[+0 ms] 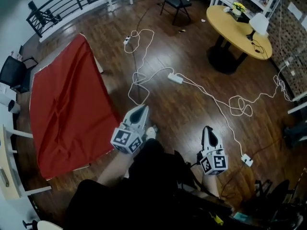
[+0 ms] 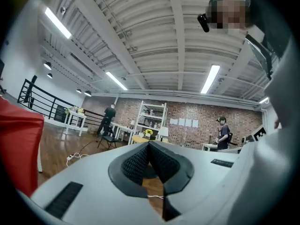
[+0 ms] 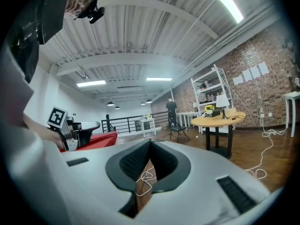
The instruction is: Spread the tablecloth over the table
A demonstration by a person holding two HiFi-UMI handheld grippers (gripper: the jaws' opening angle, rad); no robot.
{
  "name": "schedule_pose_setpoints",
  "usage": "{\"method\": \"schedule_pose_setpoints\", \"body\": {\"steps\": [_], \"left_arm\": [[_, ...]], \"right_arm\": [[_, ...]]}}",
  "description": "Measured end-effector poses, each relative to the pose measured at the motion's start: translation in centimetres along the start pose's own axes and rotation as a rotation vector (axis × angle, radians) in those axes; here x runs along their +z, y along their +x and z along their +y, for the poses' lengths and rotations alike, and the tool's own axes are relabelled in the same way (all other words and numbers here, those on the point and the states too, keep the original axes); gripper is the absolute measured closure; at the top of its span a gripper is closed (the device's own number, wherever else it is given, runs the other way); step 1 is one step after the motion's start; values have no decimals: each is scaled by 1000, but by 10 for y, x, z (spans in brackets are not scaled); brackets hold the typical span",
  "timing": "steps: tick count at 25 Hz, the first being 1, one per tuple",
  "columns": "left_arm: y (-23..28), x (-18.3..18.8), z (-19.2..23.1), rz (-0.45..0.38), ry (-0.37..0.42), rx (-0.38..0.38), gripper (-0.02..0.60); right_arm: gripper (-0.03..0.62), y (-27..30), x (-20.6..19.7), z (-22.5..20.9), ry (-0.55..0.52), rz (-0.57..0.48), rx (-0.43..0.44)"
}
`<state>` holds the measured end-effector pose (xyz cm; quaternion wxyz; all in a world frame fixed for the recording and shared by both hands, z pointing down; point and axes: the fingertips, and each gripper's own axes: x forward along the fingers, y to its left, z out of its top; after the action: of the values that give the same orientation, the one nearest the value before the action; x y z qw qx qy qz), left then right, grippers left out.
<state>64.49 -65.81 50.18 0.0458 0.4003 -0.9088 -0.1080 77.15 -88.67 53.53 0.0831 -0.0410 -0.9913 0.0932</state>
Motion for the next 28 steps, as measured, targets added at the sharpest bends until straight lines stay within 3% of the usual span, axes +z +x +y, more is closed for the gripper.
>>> {"method": "schedule_pose_setpoints", "body": {"steps": [5,9,15,21,24,28], "left_arm": [[52,0,-3,-25,-29,-27,586],[73,11,34,-29,13,13,586],[98,29,137,-73,24,144,586],[92,63,262,-152,1,298,586],[85,79,305,-177,18,375,586],[62,91,354,-235,25,484,586]], "right_arm": [[589,49,-1,-24,1,-5,27],[588,109,12,-12,-31,4,100],[589,242,18,23,-49,63,235],[588,385,45,102,-96,80,426],[588,443,51,130,-63,107,490],[588,503,51,184,-108,136,602]]}}
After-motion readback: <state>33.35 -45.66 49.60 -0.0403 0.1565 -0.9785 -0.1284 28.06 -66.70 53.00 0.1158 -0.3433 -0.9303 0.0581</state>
